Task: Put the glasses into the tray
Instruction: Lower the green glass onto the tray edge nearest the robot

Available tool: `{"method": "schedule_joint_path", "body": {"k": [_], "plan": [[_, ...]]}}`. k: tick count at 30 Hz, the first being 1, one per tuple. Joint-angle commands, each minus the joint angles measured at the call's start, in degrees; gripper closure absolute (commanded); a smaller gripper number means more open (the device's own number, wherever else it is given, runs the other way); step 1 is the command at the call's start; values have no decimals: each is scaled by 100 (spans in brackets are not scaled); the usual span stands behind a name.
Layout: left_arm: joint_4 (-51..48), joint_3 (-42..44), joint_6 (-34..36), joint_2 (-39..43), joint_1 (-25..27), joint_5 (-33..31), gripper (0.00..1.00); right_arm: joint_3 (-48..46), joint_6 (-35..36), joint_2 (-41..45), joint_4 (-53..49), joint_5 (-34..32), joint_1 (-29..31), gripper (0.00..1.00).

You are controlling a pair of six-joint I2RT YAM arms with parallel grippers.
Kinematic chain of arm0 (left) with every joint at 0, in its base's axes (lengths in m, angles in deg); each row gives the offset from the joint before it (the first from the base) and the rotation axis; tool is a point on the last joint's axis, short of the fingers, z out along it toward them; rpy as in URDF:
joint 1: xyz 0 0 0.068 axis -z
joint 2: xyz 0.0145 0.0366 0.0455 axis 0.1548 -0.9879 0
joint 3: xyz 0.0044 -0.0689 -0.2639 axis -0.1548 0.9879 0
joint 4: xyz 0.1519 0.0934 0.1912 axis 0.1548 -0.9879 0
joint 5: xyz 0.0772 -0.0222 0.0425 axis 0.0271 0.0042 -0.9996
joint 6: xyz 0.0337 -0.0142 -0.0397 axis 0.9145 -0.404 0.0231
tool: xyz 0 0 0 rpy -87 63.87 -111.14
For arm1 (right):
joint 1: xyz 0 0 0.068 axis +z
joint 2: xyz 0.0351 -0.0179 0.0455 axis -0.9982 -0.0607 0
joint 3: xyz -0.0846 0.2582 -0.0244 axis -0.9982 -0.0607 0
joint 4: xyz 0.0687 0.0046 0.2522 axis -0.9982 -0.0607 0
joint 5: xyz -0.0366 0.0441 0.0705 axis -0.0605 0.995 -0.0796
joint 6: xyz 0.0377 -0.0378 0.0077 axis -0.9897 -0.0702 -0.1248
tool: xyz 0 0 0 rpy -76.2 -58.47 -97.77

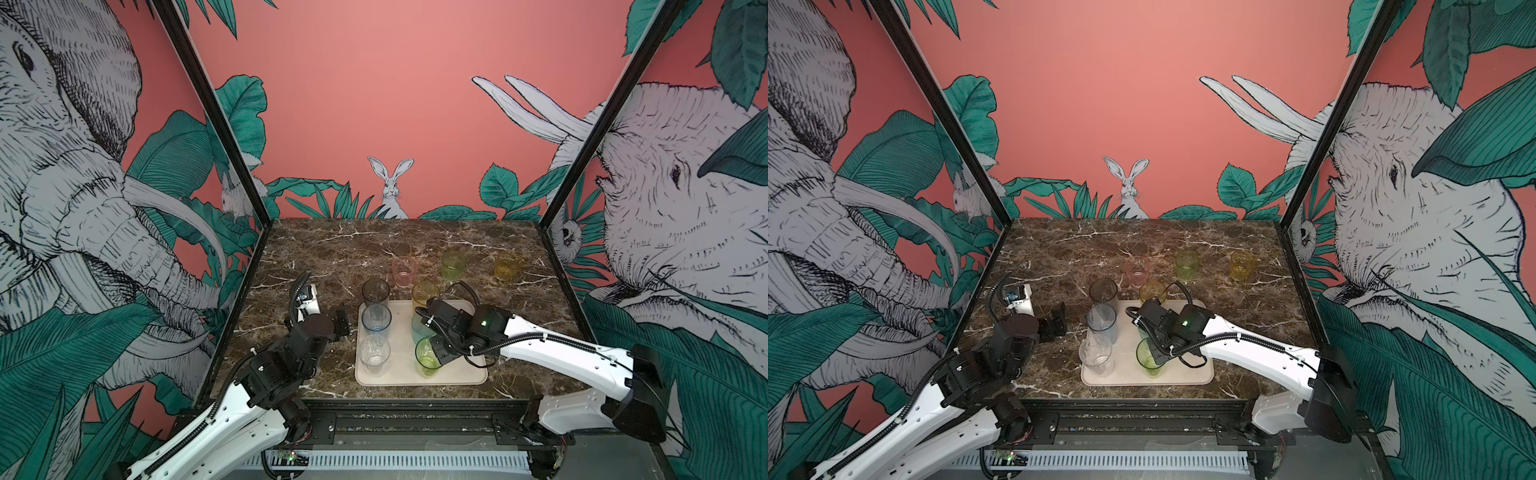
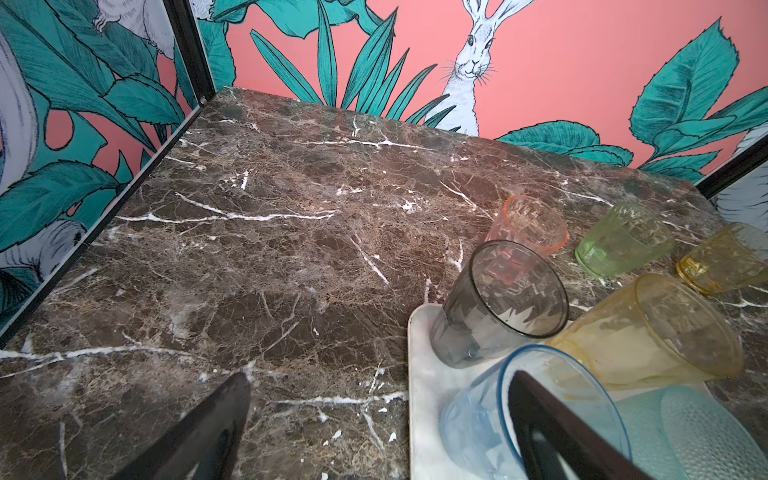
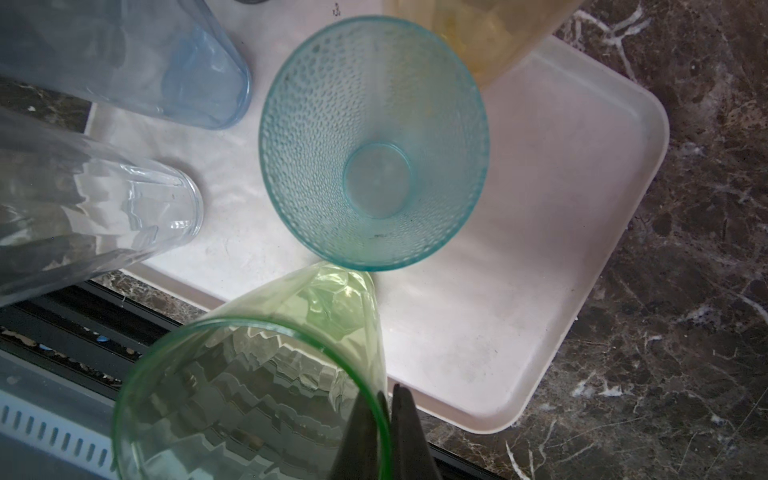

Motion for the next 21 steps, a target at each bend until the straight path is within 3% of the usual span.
{"method": "schedule_joint_path", "body": {"k": [1, 21], "plan": [[-141, 128, -121, 66, -35, -74, 2, 189, -157, 24, 112, -121, 44, 100], [-176, 150, -168, 77, -40, -64, 2, 169, -324, -115, 337, -155, 48, 100]]}}
